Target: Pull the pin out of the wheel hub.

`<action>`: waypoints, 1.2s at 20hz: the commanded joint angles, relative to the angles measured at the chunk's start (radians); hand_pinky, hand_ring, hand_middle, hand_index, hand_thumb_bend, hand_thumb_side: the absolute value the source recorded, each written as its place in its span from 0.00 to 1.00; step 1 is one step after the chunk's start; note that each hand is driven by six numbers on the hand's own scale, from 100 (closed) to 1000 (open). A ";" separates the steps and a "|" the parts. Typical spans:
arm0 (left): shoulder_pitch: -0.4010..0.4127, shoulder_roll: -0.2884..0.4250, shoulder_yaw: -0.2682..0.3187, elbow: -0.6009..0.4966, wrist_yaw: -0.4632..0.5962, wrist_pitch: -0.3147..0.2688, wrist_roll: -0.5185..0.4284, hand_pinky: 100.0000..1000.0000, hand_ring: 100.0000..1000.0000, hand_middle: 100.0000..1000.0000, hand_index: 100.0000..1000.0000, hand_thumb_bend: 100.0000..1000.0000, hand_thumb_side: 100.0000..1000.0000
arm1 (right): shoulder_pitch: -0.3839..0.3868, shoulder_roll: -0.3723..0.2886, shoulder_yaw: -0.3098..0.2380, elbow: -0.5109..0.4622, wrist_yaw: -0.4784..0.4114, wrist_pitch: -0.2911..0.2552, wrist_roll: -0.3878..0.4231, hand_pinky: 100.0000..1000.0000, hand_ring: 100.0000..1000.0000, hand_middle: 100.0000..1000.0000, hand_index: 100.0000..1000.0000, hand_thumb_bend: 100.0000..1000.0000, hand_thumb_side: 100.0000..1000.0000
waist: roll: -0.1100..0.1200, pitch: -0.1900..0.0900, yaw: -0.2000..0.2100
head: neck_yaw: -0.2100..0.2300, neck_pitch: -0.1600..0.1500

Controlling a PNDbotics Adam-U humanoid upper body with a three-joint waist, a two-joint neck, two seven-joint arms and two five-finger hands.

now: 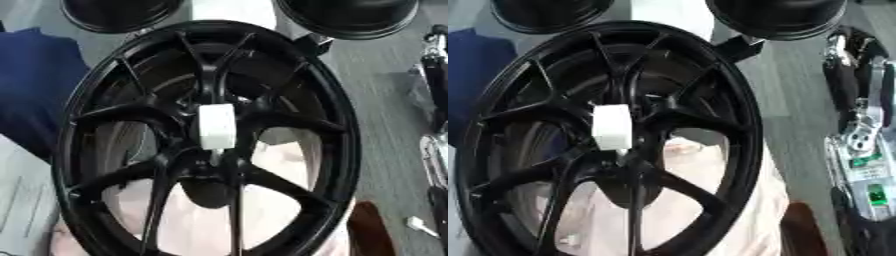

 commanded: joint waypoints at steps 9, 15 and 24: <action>0.225 0.011 0.090 -0.019 0.036 -0.164 0.204 0.84 0.76 0.64 0.82 0.30 0.84 | -0.015 -0.010 -0.002 -0.028 0.000 -0.003 0.002 0.79 0.87 0.66 0.74 0.00 0.58 | -0.002 -0.020 -0.017 | 0.019 -0.021; 0.226 0.001 0.072 -0.053 0.134 -0.181 0.282 0.77 0.67 0.53 0.72 0.05 0.78 | -0.018 -0.009 0.000 -0.027 -0.001 -0.003 0.004 0.79 0.87 0.66 0.74 0.00 0.58 | -0.001 -0.020 -0.020 | 0.019 -0.021; 0.206 -0.017 0.080 -0.093 0.211 -0.191 0.361 0.72 0.61 0.47 0.69 0.00 0.68 | -0.020 0.001 0.009 -0.029 -0.003 -0.004 0.008 0.79 0.86 0.66 0.73 0.00 0.56 | -0.012 -0.027 -0.033 | 0.032 -0.020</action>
